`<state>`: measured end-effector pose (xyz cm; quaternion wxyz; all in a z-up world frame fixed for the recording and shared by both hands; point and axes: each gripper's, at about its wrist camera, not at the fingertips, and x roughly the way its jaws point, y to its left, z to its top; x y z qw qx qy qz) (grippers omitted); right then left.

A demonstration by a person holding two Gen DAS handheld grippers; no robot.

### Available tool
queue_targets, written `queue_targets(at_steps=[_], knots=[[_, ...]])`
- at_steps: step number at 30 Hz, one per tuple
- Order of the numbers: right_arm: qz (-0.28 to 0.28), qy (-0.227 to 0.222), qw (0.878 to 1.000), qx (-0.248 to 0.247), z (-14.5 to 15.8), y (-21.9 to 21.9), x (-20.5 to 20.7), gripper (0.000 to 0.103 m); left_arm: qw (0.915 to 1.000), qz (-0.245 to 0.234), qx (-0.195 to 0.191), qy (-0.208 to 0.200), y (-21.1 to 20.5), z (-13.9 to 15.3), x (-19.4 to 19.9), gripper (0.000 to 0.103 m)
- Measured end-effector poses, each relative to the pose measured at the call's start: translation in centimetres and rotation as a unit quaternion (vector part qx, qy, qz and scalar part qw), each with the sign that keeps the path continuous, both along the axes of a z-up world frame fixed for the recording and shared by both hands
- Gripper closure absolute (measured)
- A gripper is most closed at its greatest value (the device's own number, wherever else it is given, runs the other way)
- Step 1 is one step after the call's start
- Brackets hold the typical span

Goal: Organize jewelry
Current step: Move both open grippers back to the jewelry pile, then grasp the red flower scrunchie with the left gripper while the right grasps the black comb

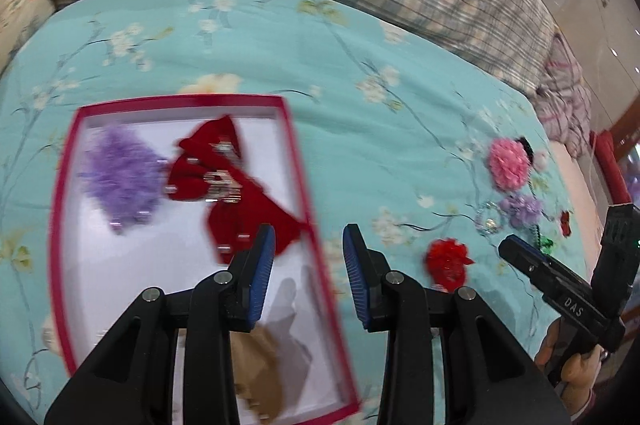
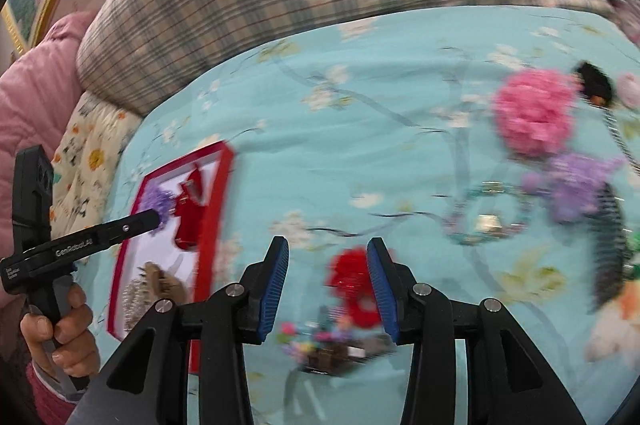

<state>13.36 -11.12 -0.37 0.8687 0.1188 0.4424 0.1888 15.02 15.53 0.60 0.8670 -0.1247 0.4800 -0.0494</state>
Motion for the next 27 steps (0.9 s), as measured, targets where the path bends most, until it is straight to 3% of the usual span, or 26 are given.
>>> queue_targets(at_steps=[6, 9, 13, 21, 25, 27], knots=[[-0.054, -0.003, 0.999, -0.007, 0.1, -6.3, -0.5, 0.060, 0.9993, -0.038, 0.000, 0.005, -4.5, -0.1, 1.0, 0.070], [-0.078, -0.001, 0.997, -0.010, 0.1, -9.0, -0.8, 0.060, 0.9987, -0.051, 0.002, 0.005, -6.2, 0.0, 1.2, 0.063], [-0.101, 0.002, 0.995, -0.014, -0.3, -11.9, -1.2, 0.058, 0.9978, -0.066, 0.003, 0.007, -8.1, -0.1, 1.5, 0.063], [-0.118, 0.005, 0.993, -0.022, -0.9, -14.8, -1.7, 0.056, 0.9962, -0.083, -0.003, 0.026, -10.4, -1.2, 1.2, 0.063], [-0.117, 0.005, 0.992, -0.042, -1.2, -15.4, -1.7, 0.049, 0.9951, -0.090, -0.004, 0.040, -11.6, -2.3, 1.0, 0.063], [-0.114, 0.004, 0.992, -0.055, -1.4, -15.6, -1.4, 0.048, 0.9944, -0.094, -0.005, 0.049, -12.4, -3.1, 1.0, 0.058]])
